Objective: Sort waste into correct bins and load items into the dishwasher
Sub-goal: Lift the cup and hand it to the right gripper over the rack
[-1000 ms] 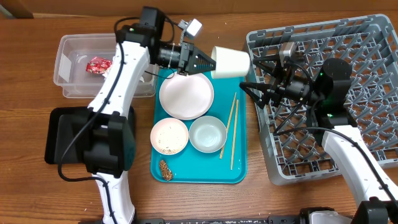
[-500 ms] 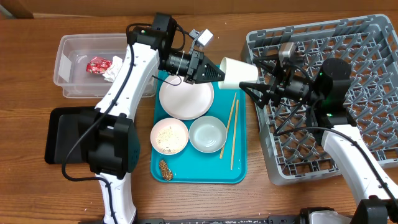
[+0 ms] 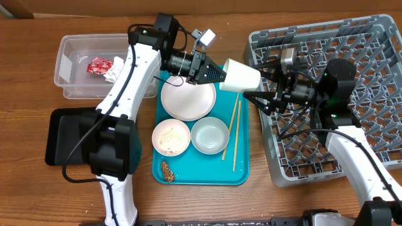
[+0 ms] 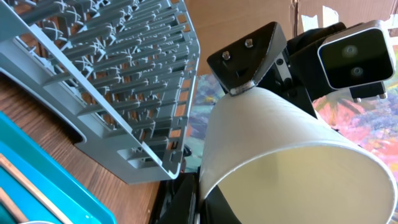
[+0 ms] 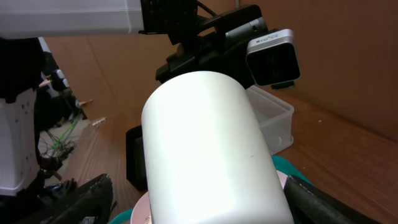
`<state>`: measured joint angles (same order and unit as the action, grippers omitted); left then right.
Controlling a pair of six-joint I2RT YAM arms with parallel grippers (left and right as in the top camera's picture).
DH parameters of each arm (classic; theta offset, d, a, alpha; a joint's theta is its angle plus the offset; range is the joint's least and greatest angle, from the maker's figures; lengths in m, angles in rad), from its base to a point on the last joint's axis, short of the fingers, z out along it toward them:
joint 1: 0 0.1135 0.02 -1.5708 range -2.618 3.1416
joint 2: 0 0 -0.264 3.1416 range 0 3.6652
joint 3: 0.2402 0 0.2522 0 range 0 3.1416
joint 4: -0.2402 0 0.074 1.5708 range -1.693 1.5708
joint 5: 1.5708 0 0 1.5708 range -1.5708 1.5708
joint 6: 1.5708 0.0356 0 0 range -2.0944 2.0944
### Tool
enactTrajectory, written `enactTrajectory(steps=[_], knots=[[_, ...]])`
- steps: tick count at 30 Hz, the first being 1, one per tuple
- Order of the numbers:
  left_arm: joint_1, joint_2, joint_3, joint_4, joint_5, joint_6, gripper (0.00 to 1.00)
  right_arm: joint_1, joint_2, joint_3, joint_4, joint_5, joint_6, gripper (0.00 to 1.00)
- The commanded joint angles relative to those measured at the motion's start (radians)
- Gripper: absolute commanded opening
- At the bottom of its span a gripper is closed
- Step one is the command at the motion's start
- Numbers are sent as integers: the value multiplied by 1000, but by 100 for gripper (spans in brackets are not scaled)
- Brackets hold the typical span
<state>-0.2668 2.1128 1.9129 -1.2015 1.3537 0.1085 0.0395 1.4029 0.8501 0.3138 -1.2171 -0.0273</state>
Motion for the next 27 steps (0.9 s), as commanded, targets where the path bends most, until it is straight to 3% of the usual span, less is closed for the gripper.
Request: enactTrajectory(steps=[1,8,19,23,27], knots=[[-15,9,3,2,33,22,4,5,4,20,3,-71,-8,87],[-66,9,3,16,53,22,4,5,4,20,3,-71,-7,85],[-73,9,3,44,48,7,4,5,4,20,3,-68,-7,63],[-73,9,3,50,-28,6,6,5,4,20,2,-68,-6,60],[-72,9,3,60,-210,-8,17,5,4,20,-29,-67,-6,53]])
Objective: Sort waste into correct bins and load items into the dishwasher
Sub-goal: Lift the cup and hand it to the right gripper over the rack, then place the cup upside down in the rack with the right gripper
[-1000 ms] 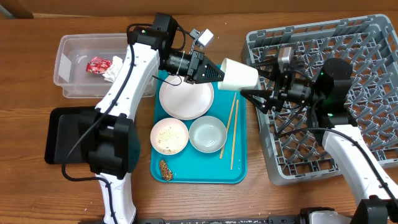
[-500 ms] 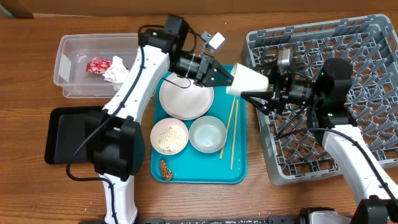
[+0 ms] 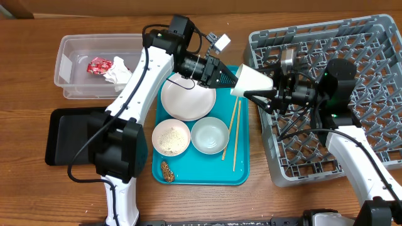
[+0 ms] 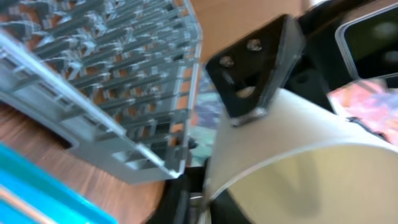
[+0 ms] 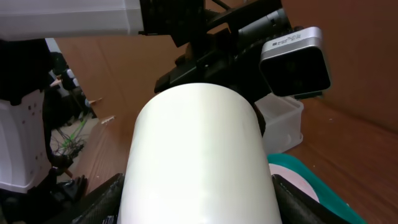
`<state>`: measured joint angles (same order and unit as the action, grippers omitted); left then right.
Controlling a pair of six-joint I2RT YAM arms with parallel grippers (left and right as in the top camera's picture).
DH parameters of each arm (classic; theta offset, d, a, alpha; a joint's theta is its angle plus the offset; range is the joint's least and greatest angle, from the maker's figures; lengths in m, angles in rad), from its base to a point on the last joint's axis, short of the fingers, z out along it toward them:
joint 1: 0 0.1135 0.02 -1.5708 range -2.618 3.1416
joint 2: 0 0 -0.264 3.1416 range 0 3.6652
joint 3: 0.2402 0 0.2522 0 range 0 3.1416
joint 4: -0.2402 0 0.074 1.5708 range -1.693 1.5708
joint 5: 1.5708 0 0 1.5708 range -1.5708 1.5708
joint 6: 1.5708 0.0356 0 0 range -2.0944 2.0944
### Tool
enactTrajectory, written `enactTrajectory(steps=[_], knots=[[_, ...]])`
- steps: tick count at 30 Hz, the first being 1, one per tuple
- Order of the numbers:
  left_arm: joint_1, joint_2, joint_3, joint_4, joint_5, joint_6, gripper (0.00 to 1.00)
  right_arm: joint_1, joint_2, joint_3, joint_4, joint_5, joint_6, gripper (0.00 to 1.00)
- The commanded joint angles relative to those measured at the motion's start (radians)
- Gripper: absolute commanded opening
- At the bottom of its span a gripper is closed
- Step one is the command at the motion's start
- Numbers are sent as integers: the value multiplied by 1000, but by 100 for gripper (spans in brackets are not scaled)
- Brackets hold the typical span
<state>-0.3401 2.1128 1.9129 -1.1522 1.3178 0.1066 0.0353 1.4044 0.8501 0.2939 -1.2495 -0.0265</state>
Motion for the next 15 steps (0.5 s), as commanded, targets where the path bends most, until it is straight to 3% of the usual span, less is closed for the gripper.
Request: enactTrajectory(steps=[1,5,10,13,15], knots=[[4,9,3,13,-216,-16,18,9,3,20,-16,-34,-4,49],[16,9,3,35,-389,-56,32,9,3,20,-53,-14,40,29],[64,3,6,40,-513,-89,44,9,3,20,-119,106,121,22],[116,-1,29,16,-567,-105,47,8,2,20,-133,154,136,7],[153,-5,51,-6,-594,-110,48,8,2,20,-138,172,137,4]])
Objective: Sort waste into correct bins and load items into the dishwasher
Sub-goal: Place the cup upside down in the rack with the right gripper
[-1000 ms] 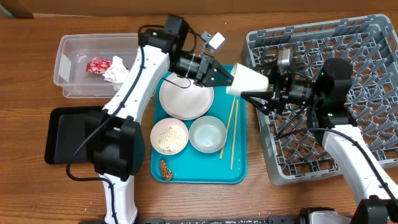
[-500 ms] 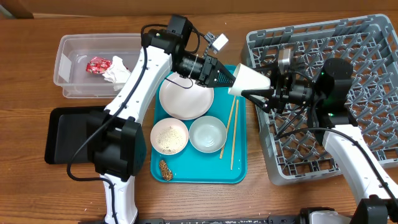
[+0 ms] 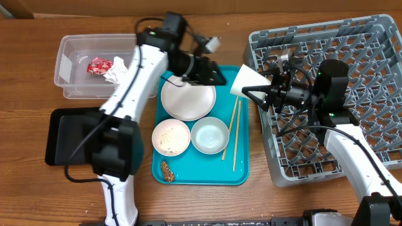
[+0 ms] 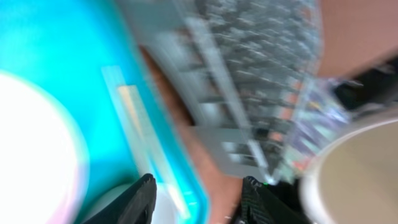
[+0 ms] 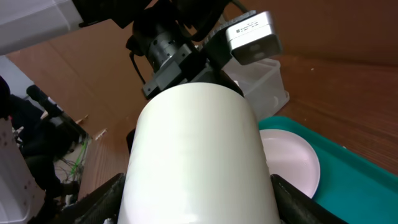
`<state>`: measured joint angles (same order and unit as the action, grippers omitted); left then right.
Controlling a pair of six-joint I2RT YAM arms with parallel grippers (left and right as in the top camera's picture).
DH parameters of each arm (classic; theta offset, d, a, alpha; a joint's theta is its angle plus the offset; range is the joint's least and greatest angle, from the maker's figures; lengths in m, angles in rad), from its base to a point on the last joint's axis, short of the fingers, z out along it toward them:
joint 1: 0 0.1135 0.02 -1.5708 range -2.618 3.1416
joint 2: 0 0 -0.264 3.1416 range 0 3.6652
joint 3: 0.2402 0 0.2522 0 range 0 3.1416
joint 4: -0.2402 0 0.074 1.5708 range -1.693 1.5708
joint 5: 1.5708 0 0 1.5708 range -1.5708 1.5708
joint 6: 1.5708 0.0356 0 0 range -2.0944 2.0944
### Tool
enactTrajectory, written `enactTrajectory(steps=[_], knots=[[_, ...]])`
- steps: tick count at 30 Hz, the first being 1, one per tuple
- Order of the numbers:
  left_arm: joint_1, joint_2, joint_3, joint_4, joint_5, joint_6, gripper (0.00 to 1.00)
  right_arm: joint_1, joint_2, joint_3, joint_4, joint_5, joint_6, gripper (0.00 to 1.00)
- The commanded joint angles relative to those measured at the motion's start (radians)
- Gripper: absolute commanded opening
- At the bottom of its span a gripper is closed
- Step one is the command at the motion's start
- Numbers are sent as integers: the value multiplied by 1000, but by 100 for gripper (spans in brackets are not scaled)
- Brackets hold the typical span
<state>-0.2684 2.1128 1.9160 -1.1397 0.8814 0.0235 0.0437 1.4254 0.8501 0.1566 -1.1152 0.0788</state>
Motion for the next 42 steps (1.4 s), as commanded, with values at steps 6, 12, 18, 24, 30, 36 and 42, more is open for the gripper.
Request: enactTrajectory(steps=[6,12,18,24,30,36,42], knots=[[183,-24,148,-103,-263,-23,49,0,-22,20,-15,257,133,4],[231,-89,201,-120,-446,-23,48,0,-72,76,-181,551,165,4],[237,-166,202,-124,-732,-78,48,-12,-95,356,-729,968,161,4],[237,-219,202,-120,-899,-177,45,-201,-92,611,-1136,1070,162,4],[237,-230,202,-117,-909,-193,45,-460,-83,666,-1245,1070,161,4],[235,-230,202,-120,-906,-196,46,-708,-6,666,-1346,1070,161,4],[235,-230,202,-121,-890,-196,47,-763,129,659,-1416,1069,161,4]])
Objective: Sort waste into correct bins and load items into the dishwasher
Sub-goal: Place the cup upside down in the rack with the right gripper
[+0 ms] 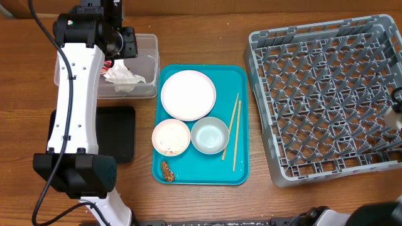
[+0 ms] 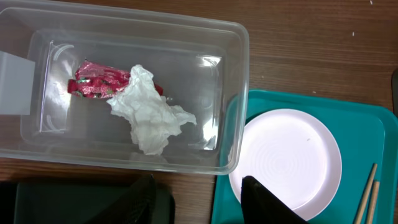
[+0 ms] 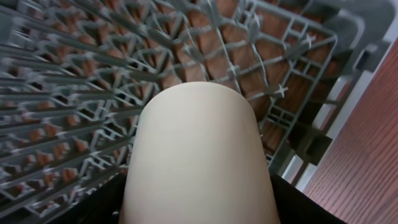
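The white cup (image 3: 199, 155) fills the right wrist view, with my right gripper (image 3: 199, 208) shut on it above the grey dish rack (image 1: 320, 94), near one of its corners. The overhead view hides the cup, and the right arm barely shows at its right edge. My left gripper (image 2: 199, 190) is open and empty, high over the near wall of the clear waste bin (image 2: 233, 93), which holds a red wrapper (image 2: 93, 87) and a white tissue (image 2: 152, 118).
A teal tray (image 1: 242, 176) holds a white plate (image 1: 188, 94), a bowl with crumbs (image 1: 171, 137), an empty bowl (image 1: 210, 135), chopsticks (image 1: 233, 132) and a food scrap (image 1: 167, 171). A black bin (image 1: 116, 135) lies left of the tray.
My left arm has moved from the tray's top edge back to over the clear bin. My right gripper has carried the cup from the rack's left edge to over the rack's far side.
My left gripper held the white cup over the tray, with the open right gripper just beside it. Then both grippers were at the cup. Then the left had let go and the right held it. Now the cup is over the rack.
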`<state>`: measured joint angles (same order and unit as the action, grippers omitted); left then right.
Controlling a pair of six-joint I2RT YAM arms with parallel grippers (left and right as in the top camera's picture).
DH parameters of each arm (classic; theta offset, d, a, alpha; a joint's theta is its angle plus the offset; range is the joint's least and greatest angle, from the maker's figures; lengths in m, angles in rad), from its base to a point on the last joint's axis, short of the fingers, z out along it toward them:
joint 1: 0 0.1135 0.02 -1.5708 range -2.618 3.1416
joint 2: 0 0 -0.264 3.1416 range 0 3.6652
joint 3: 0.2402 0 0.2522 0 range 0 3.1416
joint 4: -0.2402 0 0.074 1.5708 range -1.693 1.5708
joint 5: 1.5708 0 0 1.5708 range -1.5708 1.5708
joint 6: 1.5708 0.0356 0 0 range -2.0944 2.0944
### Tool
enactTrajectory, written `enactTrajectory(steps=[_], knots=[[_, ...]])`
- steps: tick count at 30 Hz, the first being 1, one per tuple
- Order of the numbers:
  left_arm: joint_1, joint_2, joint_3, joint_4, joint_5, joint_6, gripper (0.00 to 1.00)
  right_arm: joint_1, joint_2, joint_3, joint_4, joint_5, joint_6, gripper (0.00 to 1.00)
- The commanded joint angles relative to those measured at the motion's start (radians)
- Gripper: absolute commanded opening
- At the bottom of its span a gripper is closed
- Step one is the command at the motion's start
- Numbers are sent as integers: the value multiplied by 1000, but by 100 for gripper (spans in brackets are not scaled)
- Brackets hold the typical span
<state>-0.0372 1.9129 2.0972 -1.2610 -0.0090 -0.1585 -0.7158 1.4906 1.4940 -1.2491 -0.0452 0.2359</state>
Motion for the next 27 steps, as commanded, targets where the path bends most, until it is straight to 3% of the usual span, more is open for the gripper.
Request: enactTrajectory(steps=[1,11,14,19,21,27], knots=[[4,-30,21,1,9,-14,47,-4,90,15,-20,-2,4,4],[4,-30,21,0,10,-14,51,0,286,11,-14,0,4,6],[4,-30,21,0,10,-14,51,0,301,11,5,-1,4,39],[4,-30,21,0,10,-14,52,0,301,11,10,-27,4,74],[4,-30,21,0,10,-14,53,0,301,11,12,-61,4,98],[4,-30,21,-9,10,-14,59,0,300,11,9,-106,-4,100]])
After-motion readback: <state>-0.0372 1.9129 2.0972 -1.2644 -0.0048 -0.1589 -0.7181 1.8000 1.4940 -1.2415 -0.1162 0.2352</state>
